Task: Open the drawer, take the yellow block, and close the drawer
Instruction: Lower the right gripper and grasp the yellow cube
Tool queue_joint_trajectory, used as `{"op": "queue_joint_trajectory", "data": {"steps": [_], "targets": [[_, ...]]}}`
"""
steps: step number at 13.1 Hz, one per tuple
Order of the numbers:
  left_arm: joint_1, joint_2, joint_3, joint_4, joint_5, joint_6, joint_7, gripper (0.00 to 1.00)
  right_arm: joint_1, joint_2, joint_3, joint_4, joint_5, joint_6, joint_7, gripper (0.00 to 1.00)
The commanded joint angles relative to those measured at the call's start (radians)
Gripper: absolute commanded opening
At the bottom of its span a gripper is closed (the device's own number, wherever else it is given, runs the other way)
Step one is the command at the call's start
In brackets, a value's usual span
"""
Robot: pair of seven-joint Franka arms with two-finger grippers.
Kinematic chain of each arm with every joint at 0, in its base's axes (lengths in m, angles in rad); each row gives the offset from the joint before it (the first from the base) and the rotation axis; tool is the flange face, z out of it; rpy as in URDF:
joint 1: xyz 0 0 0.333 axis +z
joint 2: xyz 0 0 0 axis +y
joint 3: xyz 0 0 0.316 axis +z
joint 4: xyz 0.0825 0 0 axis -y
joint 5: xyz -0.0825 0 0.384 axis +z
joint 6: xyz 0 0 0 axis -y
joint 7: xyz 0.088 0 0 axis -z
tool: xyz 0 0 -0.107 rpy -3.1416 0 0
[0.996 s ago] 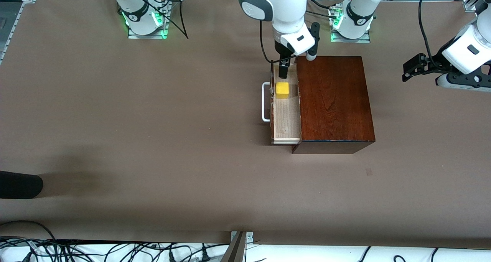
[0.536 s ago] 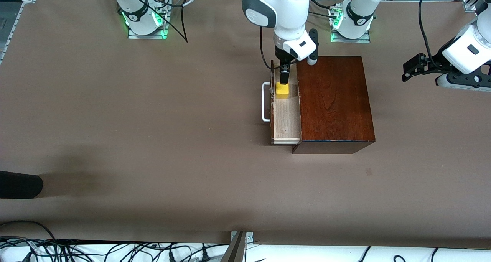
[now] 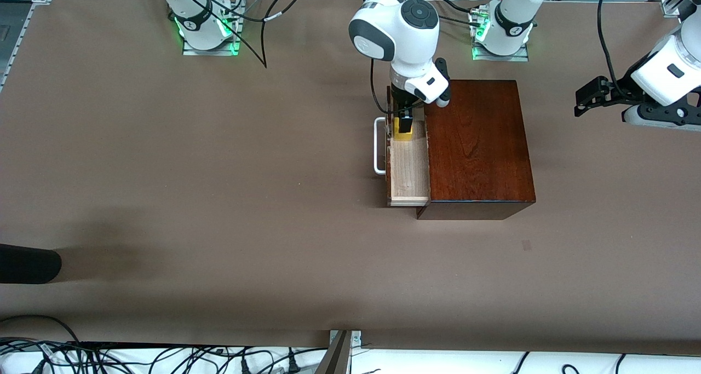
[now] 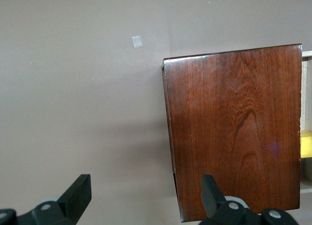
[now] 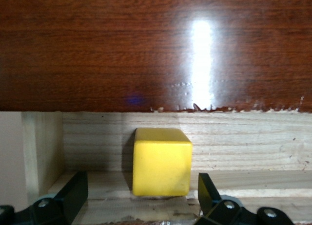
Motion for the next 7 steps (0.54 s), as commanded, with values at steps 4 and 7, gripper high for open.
{"op": "queue_joint_trajectory", "data": {"steps": [4,7], "targets": [[-0.005,-0.005,0.007,0.001,-0.022,-0.002,0.002,1.00,0.001,0.053,0.001,0.036,-0.023,0.041,-0.012,1.00],[-0.005,-0.005,0.007,0.001,-0.023,-0.003,0.002,1.00,0.001,0.067,0.001,0.036,-0.023,0.068,-0.014,0.99]]}}
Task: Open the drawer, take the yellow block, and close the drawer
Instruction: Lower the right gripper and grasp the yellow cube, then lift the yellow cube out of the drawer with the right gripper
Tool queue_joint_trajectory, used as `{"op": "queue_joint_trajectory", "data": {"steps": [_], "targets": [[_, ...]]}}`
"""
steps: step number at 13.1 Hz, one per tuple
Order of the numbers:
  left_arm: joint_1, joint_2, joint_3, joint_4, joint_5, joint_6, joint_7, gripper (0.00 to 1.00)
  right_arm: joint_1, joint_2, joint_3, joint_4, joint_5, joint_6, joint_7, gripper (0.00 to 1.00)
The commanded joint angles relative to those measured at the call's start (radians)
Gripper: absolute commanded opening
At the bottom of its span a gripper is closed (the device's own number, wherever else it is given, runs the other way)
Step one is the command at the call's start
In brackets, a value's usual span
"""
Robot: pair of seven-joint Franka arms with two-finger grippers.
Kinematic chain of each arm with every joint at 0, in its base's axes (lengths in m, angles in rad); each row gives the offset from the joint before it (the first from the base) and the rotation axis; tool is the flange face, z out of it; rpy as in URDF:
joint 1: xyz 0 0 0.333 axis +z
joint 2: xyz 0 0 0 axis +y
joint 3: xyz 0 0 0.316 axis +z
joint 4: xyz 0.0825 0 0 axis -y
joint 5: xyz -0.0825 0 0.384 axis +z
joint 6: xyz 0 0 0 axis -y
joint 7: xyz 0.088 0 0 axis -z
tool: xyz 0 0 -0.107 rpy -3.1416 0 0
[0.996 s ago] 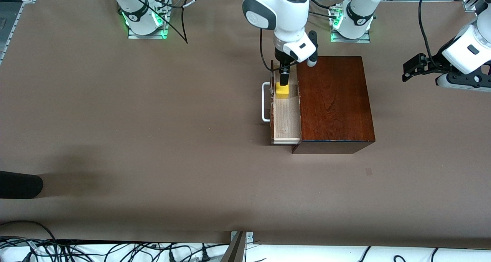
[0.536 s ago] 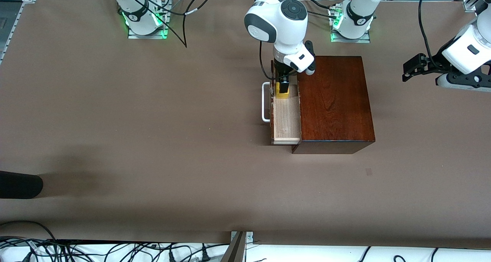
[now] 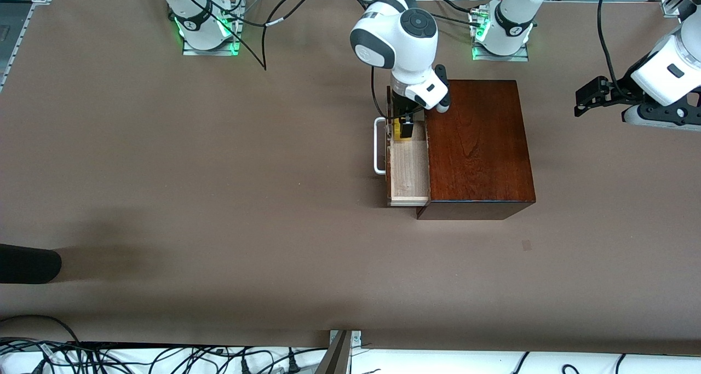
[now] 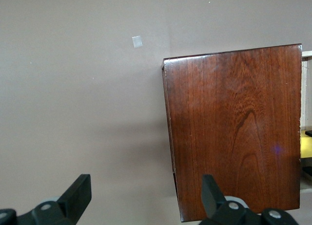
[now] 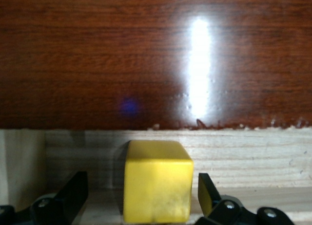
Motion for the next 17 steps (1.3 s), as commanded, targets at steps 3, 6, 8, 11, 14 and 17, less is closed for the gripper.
{"op": "queue_joint_trajectory", "data": {"steps": [3,6,8,11,14,17], "targets": [[-0.005,-0.005,0.007,0.001,-0.022,-0.003,0.002,1.00,0.001,0.025,0.001,0.035,-0.015,0.012,-0.011,0.44],[-0.005,-0.005,0.006,0.001,-0.022,-0.003,0.002,1.00,0.001,0.025,-0.001,0.035,-0.017,0.012,-0.005,0.00],[-0.005,-0.005,0.006,0.001,-0.023,-0.003,0.002,1.00,0.005,0.018,-0.014,0.037,-0.015,0.002,-0.007,0.00],[-0.005,-0.006,0.006,0.001,-0.023,-0.005,-0.003,1.00,0.004,-0.009,-0.007,0.073,-0.005,-0.059,-0.002,0.00],[-0.005,-0.003,0.006,0.010,-0.023,-0.008,-0.006,1.00,-0.002,-0.053,-0.007,0.127,0.014,-0.124,0.030,0.00],[-0.005,-0.003,0.006,0.010,-0.023,-0.008,-0.006,1.00,-0.035,-0.151,-0.016,0.127,0.012,-0.208,0.054,0.00]]}}
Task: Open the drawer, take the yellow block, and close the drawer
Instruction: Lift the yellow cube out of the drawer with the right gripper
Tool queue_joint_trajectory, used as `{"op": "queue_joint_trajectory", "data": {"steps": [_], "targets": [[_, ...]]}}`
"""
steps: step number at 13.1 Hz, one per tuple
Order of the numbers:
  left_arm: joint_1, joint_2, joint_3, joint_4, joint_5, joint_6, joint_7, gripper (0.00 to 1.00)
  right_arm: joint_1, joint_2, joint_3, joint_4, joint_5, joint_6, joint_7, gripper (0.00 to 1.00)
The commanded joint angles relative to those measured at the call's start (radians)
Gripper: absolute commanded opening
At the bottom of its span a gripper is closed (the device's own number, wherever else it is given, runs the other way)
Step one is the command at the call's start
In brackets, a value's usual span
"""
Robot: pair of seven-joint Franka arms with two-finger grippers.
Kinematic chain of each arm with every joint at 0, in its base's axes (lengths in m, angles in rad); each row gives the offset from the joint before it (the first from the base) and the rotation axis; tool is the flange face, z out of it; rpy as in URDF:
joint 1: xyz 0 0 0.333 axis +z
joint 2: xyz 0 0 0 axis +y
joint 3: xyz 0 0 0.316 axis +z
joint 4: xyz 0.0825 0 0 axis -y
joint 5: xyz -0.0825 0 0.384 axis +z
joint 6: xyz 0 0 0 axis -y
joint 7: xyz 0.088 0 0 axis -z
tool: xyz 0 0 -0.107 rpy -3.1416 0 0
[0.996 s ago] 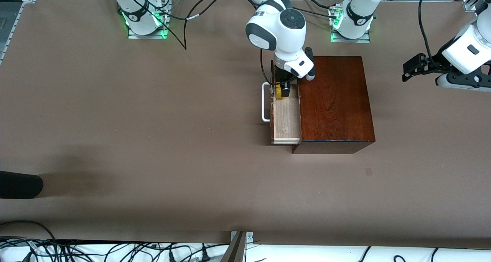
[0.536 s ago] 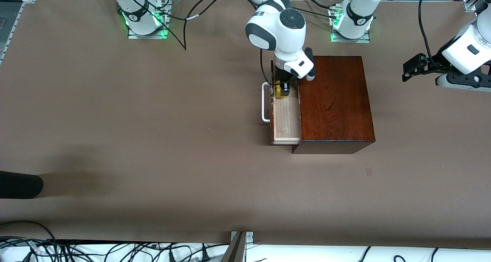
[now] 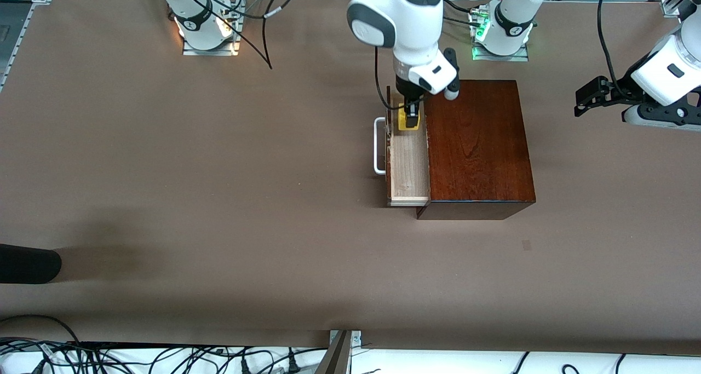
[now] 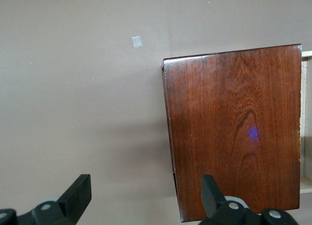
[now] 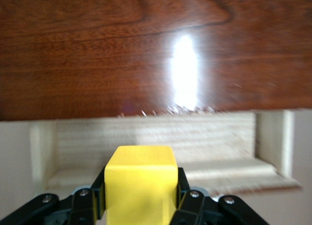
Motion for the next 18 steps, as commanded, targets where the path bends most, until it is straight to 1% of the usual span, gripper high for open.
{"op": "queue_joint_trajectory", "data": {"steps": [1,3,4,5,6,7,8,9,10,11,12,13,14,15,17,18], "targets": [[-0.004,-0.003,0.006,0.010,-0.023,-0.008,-0.006,1.00,-0.041,-0.103,-0.014,-0.011,0.009,-0.075,0.055,0.00],[-0.012,-0.001,0.006,0.013,-0.023,-0.008,-0.003,1.00,-0.077,-0.148,-0.056,-0.014,0.011,-0.089,0.115,0.00],[-0.017,0.005,0.006,0.014,-0.022,-0.010,-0.001,1.00,-0.100,-0.177,-0.072,-0.014,0.012,-0.123,0.132,0.00],[-0.017,0.006,0.004,0.026,-0.025,-0.032,0.002,1.00,-0.113,-0.193,-0.103,-0.016,0.012,-0.147,0.155,0.00],[-0.021,0.021,0.001,0.048,-0.032,-0.078,0.006,1.00,-0.128,-0.202,-0.137,-0.016,0.014,-0.179,0.169,0.00],[-0.024,0.046,-0.012,0.075,-0.057,-0.132,0.008,1.00,-0.166,-0.226,-0.151,-0.019,0.040,-0.187,0.169,0.00],[-0.034,0.075,-0.020,0.097,-0.099,-0.204,0.012,1.00,-0.233,-0.254,-0.151,-0.052,0.095,-0.187,0.167,0.00],[-0.041,0.101,-0.025,0.103,-0.165,-0.242,0.084,1.00,-0.302,-0.300,-0.151,-0.110,0.147,-0.180,0.164,0.00],[-0.052,0.113,-0.026,0.102,-0.204,-0.246,0.226,1.00,-0.365,-0.338,-0.149,-0.184,0.167,-0.170,0.160,0.00],[-0.081,0.124,-0.028,0.105,-0.203,-0.241,0.356,1.00,-0.428,-0.369,-0.149,-0.247,0.184,-0.145,0.160,0.00],[-0.108,0.146,-0.029,0.112,-0.204,-0.234,0.423,1.00,-0.471,-0.390,-0.149,-0.310,0.195,-0.128,0.160,0.00],[-0.130,0.170,-0.037,0.123,-0.207,-0.233,0.457,1.00,-0.520,-0.416,-0.149,-0.383,0.196,-0.105,0.161,0.00],[-0.171,0.190,-0.060,0.128,-0.206,-0.224,0.474,1.00,-0.568,-0.435,-0.149,-0.461,0.198,-0.054,0.167,0.00],[-0.216,0.209,-0.072,0.126,-0.207,-0.173,0.477,1.00,-0.606,-0.465,-0.149,-0.556,0.196,-0.016,0.164,0.00],[-0.321,0.253,-0.095,0.126,-0.206,-0.087,0.497,1.00,-0.673,-0.478,-0.149,-0.693,0.195,0.055,0.166,0.00],[-0.383,0.291,-0.097,0.126,-0.207,-0.018,0.499,1.00,-0.694,-0.490,-0.149,-0.776,0.195,0.110,0.175,0.00]]}}
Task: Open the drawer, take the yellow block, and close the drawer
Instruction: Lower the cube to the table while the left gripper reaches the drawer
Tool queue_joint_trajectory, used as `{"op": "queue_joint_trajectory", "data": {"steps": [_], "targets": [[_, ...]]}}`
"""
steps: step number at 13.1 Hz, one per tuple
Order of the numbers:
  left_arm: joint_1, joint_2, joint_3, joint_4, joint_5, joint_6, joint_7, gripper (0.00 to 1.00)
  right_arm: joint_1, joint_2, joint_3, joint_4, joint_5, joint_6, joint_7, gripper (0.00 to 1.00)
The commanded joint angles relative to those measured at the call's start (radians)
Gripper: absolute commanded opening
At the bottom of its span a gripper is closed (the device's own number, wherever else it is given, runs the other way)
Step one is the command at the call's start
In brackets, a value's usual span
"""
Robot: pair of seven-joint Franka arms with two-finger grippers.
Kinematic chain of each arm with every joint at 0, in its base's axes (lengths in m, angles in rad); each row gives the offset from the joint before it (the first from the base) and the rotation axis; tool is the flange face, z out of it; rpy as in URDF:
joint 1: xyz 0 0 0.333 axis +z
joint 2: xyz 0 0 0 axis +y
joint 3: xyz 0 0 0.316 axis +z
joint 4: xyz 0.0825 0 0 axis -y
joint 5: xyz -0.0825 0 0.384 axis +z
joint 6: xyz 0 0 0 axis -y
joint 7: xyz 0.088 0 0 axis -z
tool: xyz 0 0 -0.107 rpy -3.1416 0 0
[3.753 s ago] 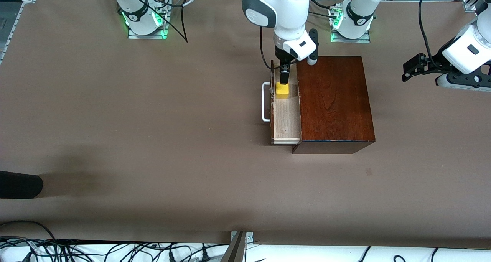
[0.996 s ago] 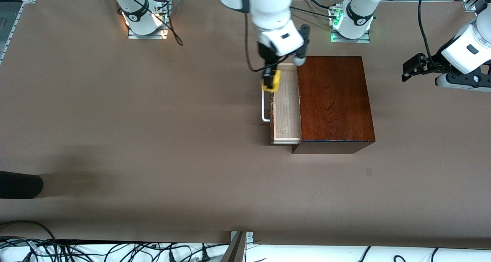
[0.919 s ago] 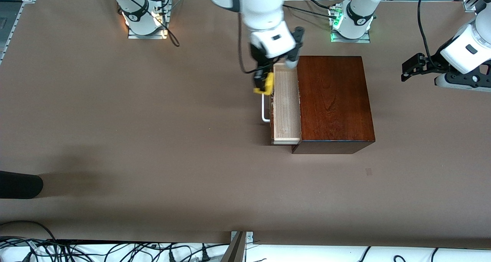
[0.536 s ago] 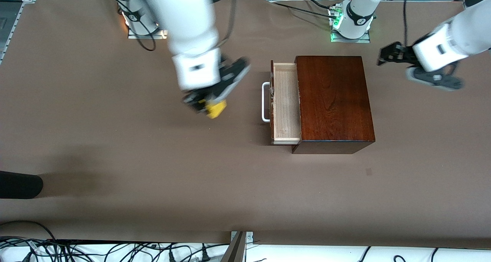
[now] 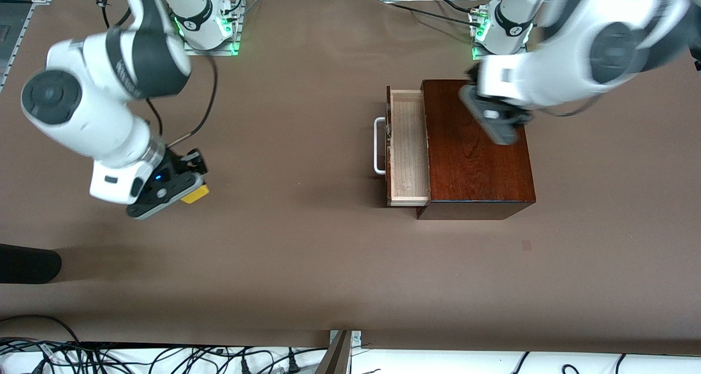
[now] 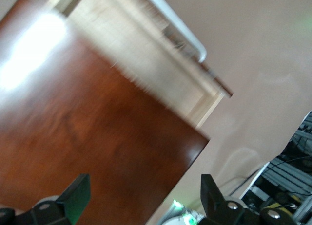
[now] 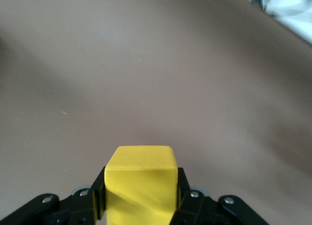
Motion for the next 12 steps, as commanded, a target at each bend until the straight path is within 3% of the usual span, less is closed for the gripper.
{"op": "queue_joint_trajectory", "data": {"steps": [1,4,7,10,12], "targets": [[-0.143,0.114,0.002,0.042,-0.012,0.128,0.041,1.00,-0.053,-0.088,0.020,-0.277,0.013,0.172,0.022,0.00],[-0.277,0.215,0.002,0.042,-0.003,0.340,0.100,1.00,-0.079,-0.090,0.020,-0.426,0.015,0.298,0.122,0.00],[-0.306,0.335,0.002,0.042,0.072,0.489,0.266,1.00,-0.079,-0.087,0.020,-0.565,0.016,0.445,0.212,0.00],[-0.346,0.404,0.002,0.039,0.186,0.590,0.287,1.00,-0.079,-0.065,0.020,-0.662,0.018,0.588,0.276,0.00],[-0.343,0.416,0.002,0.028,0.221,0.592,0.287,1.00,-0.079,-0.050,0.020,-0.692,0.047,0.607,0.323,0.00]]}}
